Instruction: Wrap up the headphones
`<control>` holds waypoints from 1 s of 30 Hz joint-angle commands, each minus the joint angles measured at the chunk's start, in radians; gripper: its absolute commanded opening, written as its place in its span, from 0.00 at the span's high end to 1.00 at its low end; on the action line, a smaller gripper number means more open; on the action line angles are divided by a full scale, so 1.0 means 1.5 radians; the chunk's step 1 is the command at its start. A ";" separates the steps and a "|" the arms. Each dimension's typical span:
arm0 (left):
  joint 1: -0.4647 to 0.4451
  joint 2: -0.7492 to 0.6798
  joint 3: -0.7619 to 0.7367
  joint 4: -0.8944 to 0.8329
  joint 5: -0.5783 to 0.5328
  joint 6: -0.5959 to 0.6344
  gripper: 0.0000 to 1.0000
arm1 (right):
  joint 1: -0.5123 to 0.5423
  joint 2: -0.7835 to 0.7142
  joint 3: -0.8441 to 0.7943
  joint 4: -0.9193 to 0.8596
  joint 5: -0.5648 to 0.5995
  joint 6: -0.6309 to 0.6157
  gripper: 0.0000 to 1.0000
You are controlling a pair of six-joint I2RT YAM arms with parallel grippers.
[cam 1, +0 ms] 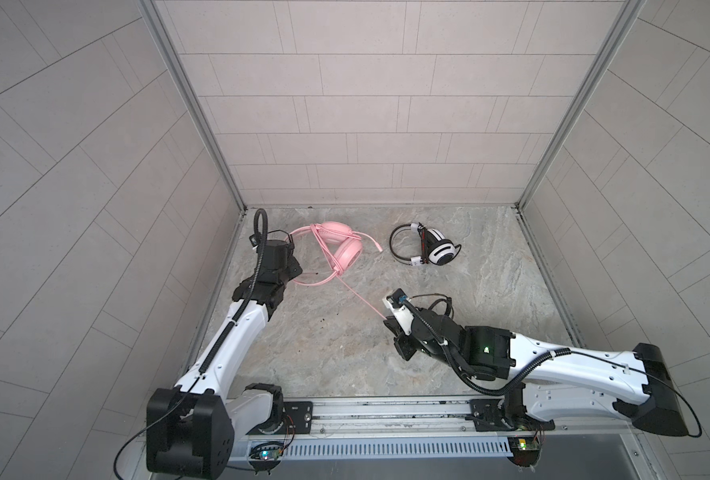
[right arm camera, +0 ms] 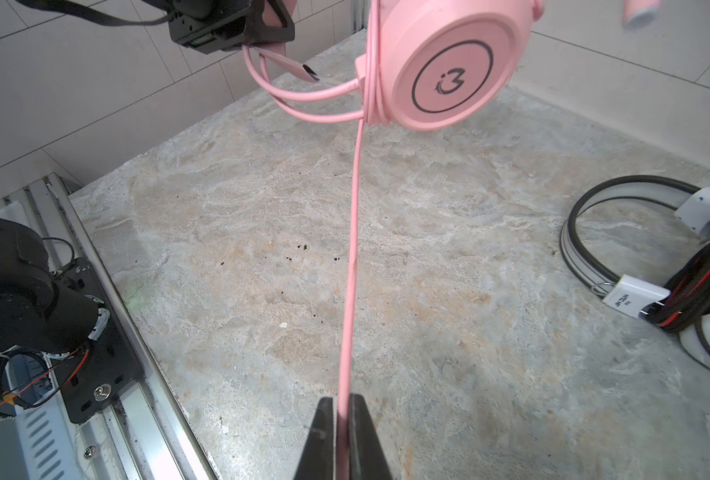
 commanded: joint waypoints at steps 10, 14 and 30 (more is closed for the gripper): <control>-0.072 0.027 0.089 0.011 -0.028 0.093 1.00 | 0.005 -0.029 0.121 -0.073 0.039 -0.091 0.95; -0.105 0.034 0.103 -0.001 -0.006 0.128 1.00 | 0.002 -0.016 0.181 -0.088 0.044 -0.131 0.95; -0.217 0.064 0.127 0.021 0.407 0.309 1.00 | -0.112 -0.008 0.283 -0.143 0.004 -0.192 0.95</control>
